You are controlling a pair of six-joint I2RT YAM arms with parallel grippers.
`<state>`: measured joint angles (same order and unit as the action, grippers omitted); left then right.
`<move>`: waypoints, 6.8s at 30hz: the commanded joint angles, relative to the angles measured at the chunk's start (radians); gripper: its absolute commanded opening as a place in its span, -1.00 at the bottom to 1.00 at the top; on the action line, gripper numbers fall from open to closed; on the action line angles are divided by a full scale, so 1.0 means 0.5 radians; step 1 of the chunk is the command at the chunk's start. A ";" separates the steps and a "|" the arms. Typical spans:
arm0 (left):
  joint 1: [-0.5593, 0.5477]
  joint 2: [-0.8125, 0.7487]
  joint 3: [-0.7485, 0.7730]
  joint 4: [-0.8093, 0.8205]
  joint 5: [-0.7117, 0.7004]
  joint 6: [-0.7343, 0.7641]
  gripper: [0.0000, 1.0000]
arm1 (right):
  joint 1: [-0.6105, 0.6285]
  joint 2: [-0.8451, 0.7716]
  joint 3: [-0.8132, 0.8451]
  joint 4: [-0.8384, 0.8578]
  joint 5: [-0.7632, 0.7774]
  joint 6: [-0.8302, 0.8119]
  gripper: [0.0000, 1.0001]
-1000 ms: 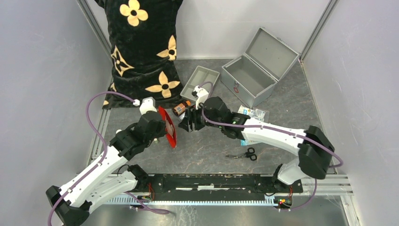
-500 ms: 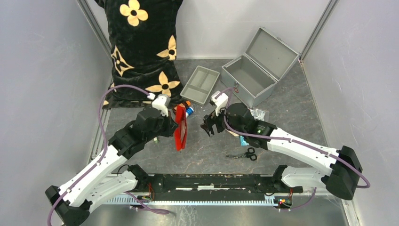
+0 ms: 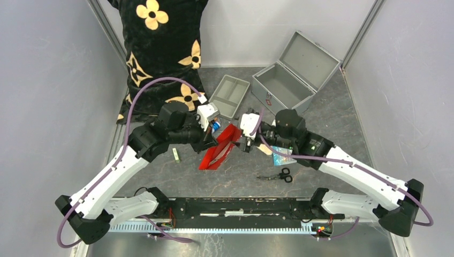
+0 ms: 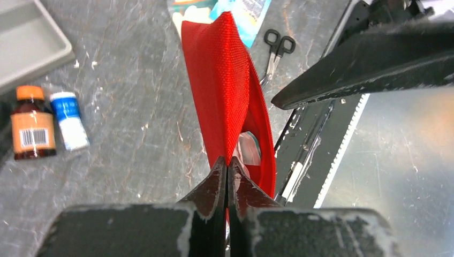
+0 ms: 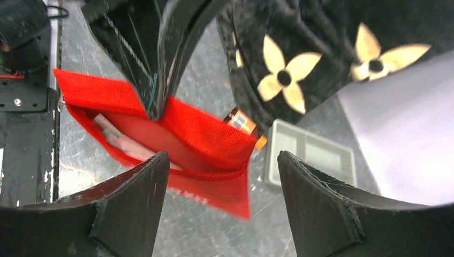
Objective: Organize the medicine kit
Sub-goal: Adjust the medicine pouch, then zip the medicine pouch.
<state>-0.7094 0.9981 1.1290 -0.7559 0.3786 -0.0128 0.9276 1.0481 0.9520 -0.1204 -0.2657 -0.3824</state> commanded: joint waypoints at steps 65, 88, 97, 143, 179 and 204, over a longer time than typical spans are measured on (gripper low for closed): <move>-0.008 -0.729 -0.521 1.162 -0.374 0.156 1.00 | -1.336 0.047 -0.066 2.345 -1.587 2.344 -1.00; -0.009 -0.619 -0.445 1.598 0.081 0.193 0.44 | -1.335 0.146 0.003 2.529 -1.496 2.855 -1.00; -0.008 -0.663 -0.411 1.570 0.102 0.167 0.21 | -1.335 0.159 -0.017 2.514 -1.491 2.857 -1.00; -0.008 -0.104 -0.049 0.935 -0.832 -0.513 -0.95 | -0.575 0.278 0.222 0.829 -0.630 1.943 0.07; -0.008 -0.125 -0.079 1.023 -0.502 -0.496 -0.96 | -0.474 0.622 0.258 1.113 -0.811 2.239 -0.15; -0.008 -0.088 -0.083 0.981 -0.329 -0.433 -0.96 | -0.425 0.686 0.334 0.959 -0.585 2.121 -0.53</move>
<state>-0.6926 0.9554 1.0546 -0.3119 0.1020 -0.2394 0.7055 1.3655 1.0698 0.3714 -0.6540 0.7124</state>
